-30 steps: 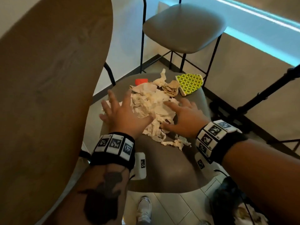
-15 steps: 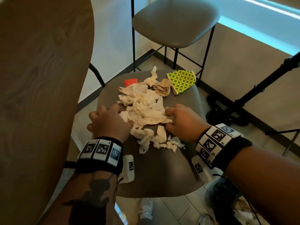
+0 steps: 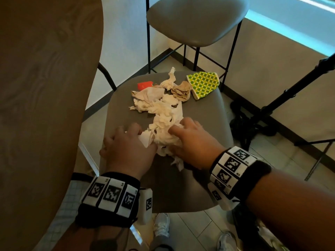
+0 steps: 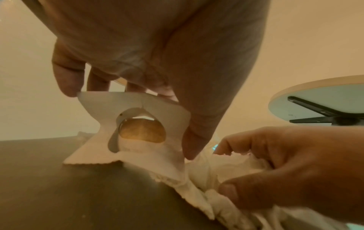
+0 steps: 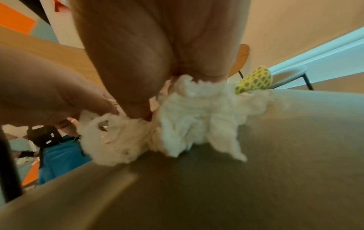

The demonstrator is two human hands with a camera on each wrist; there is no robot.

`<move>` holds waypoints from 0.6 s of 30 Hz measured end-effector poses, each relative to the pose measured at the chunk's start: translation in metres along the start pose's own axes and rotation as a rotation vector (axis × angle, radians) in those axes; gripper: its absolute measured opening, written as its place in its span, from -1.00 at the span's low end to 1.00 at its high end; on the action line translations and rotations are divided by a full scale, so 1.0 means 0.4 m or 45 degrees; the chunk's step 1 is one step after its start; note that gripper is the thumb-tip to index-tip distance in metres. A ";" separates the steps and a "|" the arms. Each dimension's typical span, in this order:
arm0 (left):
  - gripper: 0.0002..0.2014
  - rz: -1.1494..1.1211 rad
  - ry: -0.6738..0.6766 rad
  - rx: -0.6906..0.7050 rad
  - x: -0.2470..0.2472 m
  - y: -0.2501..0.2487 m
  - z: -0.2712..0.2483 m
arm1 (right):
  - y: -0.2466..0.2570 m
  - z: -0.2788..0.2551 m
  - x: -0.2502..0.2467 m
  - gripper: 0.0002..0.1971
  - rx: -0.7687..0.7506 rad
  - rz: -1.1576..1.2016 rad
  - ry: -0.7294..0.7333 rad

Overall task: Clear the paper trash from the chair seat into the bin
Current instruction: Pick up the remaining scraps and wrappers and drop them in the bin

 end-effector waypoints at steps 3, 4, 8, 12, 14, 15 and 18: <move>-0.54 0.010 -0.008 0.001 -0.001 0.003 -0.011 | -0.012 0.010 -0.009 -0.70 -0.005 0.147 -0.058; -0.53 0.008 -0.014 0.000 -0.002 0.005 -0.015 | -0.018 0.010 -0.017 -0.74 0.008 0.202 -0.082; -0.51 -0.058 -0.078 0.040 -0.021 0.007 -0.037 | -0.037 -0.004 -0.073 -0.82 0.011 0.399 -0.228; -0.47 -0.164 -0.152 0.131 -0.052 -0.008 -0.066 | -0.047 -0.034 -0.141 -0.84 -0.009 0.631 -0.343; -0.49 -0.224 -0.215 0.210 -0.068 -0.022 -0.083 | -0.052 -0.057 -0.178 -0.86 -0.022 0.693 -0.437; -0.50 -0.248 -0.250 0.253 -0.076 -0.030 -0.092 | -0.058 -0.071 -0.194 -0.87 -0.019 0.733 -0.476; -0.51 -0.324 -0.287 0.343 -0.093 -0.052 -0.115 | -0.084 -0.120 -0.223 -0.90 -0.025 0.903 -0.547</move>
Point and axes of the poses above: each hand's wrist, its own z-axis towards the middle knuckle, its own x-axis out of the palm, y = z × x, the point moved 6 cm from there along z, towards the middle knuckle, and after that the axes turned 13 degrees about y, right-handed, at the moved point
